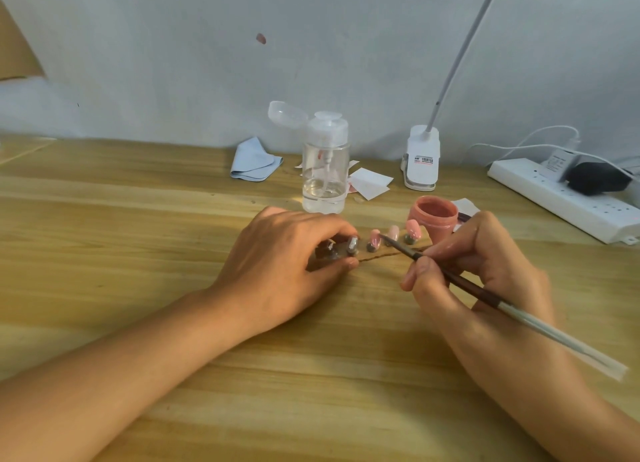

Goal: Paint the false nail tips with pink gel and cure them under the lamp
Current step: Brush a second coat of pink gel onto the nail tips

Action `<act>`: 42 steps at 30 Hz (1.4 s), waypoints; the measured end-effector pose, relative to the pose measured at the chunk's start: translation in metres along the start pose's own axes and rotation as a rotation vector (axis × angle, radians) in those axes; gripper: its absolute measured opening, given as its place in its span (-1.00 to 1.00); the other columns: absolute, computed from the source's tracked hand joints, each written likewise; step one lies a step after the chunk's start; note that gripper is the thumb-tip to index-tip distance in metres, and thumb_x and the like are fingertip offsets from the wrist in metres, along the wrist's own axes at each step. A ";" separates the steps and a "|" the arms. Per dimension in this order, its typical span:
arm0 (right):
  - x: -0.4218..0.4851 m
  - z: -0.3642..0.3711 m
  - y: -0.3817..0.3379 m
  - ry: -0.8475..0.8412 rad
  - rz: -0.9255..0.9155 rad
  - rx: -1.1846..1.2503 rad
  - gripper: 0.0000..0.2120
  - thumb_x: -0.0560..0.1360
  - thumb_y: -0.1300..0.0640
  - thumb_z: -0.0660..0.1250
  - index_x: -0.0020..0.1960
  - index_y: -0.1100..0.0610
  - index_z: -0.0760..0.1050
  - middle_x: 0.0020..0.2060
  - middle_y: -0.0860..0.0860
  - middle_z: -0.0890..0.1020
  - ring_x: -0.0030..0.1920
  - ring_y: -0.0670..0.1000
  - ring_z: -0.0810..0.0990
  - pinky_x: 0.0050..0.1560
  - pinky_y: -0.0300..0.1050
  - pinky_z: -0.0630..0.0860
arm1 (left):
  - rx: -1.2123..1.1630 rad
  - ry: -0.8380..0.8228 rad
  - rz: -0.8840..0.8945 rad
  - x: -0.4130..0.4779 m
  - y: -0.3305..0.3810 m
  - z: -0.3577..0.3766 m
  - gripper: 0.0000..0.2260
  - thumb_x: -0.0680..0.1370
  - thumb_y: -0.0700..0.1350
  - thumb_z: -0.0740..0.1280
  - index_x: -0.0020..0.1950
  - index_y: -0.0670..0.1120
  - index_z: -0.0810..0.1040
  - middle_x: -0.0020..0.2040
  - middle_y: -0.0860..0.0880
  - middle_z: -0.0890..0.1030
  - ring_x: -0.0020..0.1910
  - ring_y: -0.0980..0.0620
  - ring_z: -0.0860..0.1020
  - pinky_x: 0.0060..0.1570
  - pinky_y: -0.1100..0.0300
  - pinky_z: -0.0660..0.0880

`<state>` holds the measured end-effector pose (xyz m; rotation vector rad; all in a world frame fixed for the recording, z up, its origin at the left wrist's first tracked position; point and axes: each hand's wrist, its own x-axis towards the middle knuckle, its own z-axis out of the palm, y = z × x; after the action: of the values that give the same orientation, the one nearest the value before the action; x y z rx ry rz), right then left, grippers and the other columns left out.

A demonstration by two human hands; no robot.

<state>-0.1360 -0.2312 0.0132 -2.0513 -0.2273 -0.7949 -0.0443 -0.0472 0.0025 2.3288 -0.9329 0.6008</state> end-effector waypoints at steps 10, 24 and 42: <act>0.000 -0.001 -0.001 -0.006 0.014 -0.021 -0.90 0.37 0.11 0.34 -0.20 0.02 0.41 -0.33 -0.03 0.64 -0.21 0.01 0.61 -0.36 -0.20 0.37 | 0.004 -0.003 -0.009 0.001 0.000 0.000 -0.80 0.46 0.11 0.41 0.05 0.11 0.65 -0.14 0.19 0.66 -0.16 0.17 0.57 -0.05 0.16 0.36; 0.001 0.000 0.003 -0.020 -0.024 -0.043 -0.88 0.39 0.12 0.36 -0.17 0.03 0.41 -0.33 -0.04 0.65 -0.25 0.00 0.62 -0.43 -0.41 0.29 | -0.003 0.005 -0.007 0.001 0.002 0.000 -0.80 0.45 0.12 0.39 0.03 0.11 0.64 -0.18 0.20 0.64 -0.19 0.17 0.56 -0.04 0.12 0.40; 0.001 0.002 0.000 -0.011 -0.043 -0.154 -0.83 0.33 0.10 0.36 -0.14 -0.02 0.41 -0.23 -0.19 0.64 -0.15 -0.04 0.61 -0.26 -0.10 0.51 | 0.019 -0.014 0.020 0.001 0.000 0.001 -0.84 0.46 0.08 0.42 0.02 0.11 0.63 -0.14 0.21 0.63 -0.14 0.13 0.56 -0.05 0.13 0.37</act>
<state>-0.1341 -0.2294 0.0134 -2.2023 -0.2222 -0.8507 -0.0429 -0.0483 0.0025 2.3464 -0.9622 0.6045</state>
